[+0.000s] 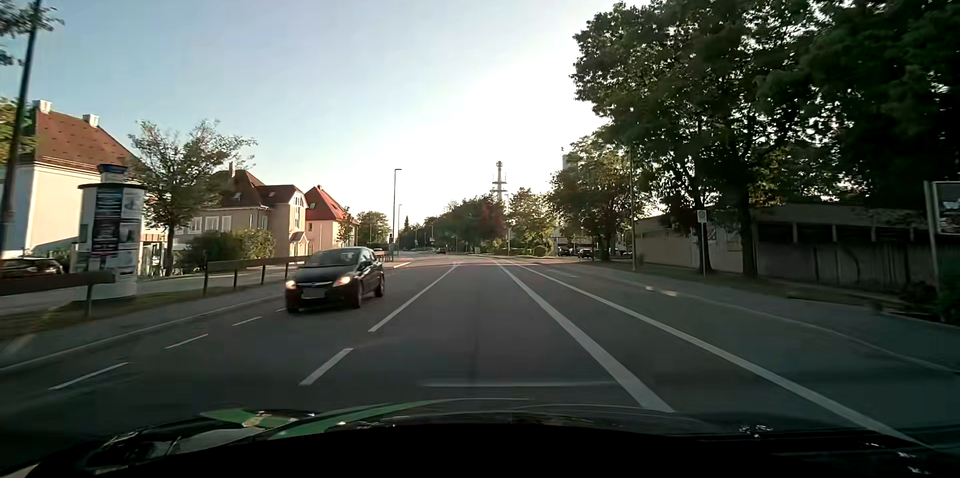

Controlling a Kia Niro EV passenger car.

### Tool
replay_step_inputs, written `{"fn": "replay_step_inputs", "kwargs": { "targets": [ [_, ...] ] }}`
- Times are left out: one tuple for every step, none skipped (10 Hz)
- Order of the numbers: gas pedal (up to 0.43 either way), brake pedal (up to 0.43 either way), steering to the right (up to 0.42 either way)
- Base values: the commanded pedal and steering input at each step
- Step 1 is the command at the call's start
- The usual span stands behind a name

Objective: Follow the waypoints while adhering to traffic rules and regulations

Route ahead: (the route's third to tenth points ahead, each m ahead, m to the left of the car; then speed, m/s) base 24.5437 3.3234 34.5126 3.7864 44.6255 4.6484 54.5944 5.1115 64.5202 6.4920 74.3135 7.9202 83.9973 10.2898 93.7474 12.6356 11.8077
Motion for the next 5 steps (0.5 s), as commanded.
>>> {"fn": "replay_step_inputs", "kwargs": {
  "targets": [
    [0.138,0.0,-0.001],
    [0.15,0.0,-0.001],
    [0.15,0.0,-0.001],
    [0.15,0.0,-0.001],
    [0.15,0.0,-0.001]
  ]
}}
